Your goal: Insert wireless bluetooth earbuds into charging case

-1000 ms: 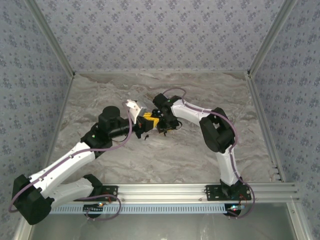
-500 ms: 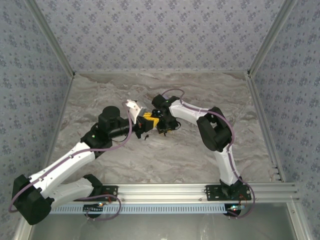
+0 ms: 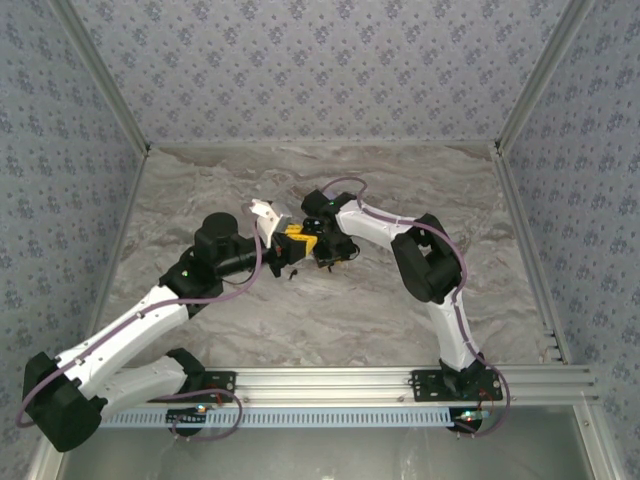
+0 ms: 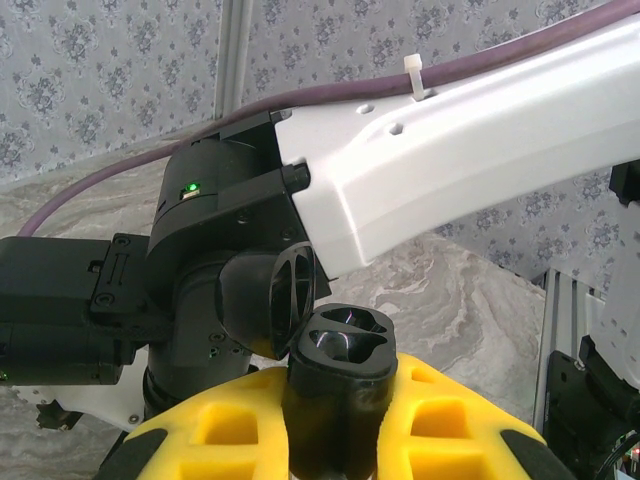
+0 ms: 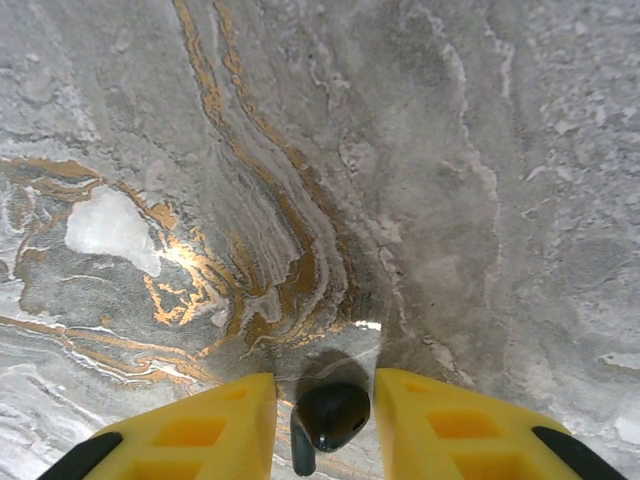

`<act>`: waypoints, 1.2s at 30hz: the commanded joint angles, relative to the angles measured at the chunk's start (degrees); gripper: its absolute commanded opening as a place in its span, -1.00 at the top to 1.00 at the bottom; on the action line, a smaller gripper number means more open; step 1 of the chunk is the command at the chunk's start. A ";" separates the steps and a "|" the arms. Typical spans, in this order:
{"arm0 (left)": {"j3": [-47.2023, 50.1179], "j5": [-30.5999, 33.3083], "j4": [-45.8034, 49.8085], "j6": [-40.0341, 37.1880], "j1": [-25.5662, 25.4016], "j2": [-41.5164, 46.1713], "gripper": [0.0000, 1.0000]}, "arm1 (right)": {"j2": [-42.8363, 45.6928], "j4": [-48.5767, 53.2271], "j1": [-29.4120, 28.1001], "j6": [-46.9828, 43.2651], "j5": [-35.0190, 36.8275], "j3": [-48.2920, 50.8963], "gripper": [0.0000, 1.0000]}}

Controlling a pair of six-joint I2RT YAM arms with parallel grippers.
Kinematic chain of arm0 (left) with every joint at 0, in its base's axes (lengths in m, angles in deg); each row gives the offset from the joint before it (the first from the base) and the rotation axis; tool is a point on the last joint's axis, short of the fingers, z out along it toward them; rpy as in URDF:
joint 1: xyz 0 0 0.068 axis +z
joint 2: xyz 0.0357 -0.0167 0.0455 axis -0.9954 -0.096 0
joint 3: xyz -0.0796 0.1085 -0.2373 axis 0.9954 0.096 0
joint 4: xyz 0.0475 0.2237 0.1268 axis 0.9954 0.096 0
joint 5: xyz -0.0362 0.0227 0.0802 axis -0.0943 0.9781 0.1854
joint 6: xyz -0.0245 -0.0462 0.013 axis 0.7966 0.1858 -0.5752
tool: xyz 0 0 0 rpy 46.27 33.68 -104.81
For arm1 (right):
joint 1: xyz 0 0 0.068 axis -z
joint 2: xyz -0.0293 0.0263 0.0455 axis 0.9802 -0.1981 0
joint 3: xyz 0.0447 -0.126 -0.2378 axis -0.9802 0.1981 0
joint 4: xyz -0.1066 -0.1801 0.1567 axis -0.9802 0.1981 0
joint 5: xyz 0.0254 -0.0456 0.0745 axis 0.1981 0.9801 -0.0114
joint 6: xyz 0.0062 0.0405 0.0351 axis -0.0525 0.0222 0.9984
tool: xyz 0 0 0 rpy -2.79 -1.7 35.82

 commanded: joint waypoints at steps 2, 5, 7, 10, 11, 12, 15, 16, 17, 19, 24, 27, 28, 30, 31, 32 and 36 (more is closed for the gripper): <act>-1.82 -0.23 -0.17 0.11 0.34 1.42 0.72 | -2.49 1.40 -1.34 1.64 1.39 0.13 0.36; -1.85 -0.23 -0.17 0.13 0.35 1.58 0.72 | -2.85 1.39 -1.87 2.47 2.38 0.21 0.38; -1.88 -0.14 0.00 0.07 0.38 1.67 0.73 | -3.12 1.53 -2.19 2.78 2.87 0.30 0.39; -1.86 -0.14 0.07 0.04 0.40 1.86 0.72 | -3.47 1.49 -2.57 3.40 3.20 0.48 0.44; -1.96 -0.14 0.17 -0.02 0.41 1.82 0.73 | -3.56 1.55 -2.62 3.61 3.25 0.56 0.46; -1.97 -0.14 0.26 -0.04 0.40 1.90 0.72 | -3.65 1.41 -2.74 3.73 3.11 0.70 0.48; -1.94 -0.12 0.31 -0.05 0.37 1.93 0.72 | -2.95 0.77 -2.59 4.27 3.13 1.37 0.52; -1.96 -0.07 0.35 -0.04 0.35 1.91 0.72 | -2.57 0.47 -2.45 4.35 3.04 1.72 0.53; -1.96 -0.05 0.42 0.01 0.41 1.91 0.72 | -2.09 -0.05 -2.24 4.47 2.80 2.17 0.54; -2.08 0.16 0.71 0.06 0.34 1.86 0.73 | -1.09 -1.06 -1.59 4.73 2.11 3.25 0.54; -2.18 2.06 2.03 0.13 0.34 1.18 0.73 | 2.96 -5.24 1.09 4.57 -1.43 7.61 0.55; -1.94 3.13 2.11 0.73 0.37 0.18 0.73 | 5.64 -8.52 3.55 3.79 -4.52 11.11 0.55; -1.93 3.49 2.18 0.99 0.40 -0.26 0.72 | 6.45 -9.43 4.24 3.85 -5.44 12.17 0.55; -2.27 4.51 2.91 1.65 0.36 -1.48 0.72 | 8.13 -12.00 6.06 3.77 -7.99 14.55 0.55; -2.50 5.26 3.41 2.11 0.39 -2.13 0.72 | 8.83 -12.95 6.85 3.82 -8.99 15.56 0.55; -2.75 6.04 3.96 2.52 0.36 -2.86 0.73 | 9.69 -14.17 7.75 3.94 -9.95 16.63 0.55; -3.23 8.00 5.01 3.76 0.37 -5.72 0.72 | 12.91 -18.60 10.44 4.03 -13.34 20.87 0.55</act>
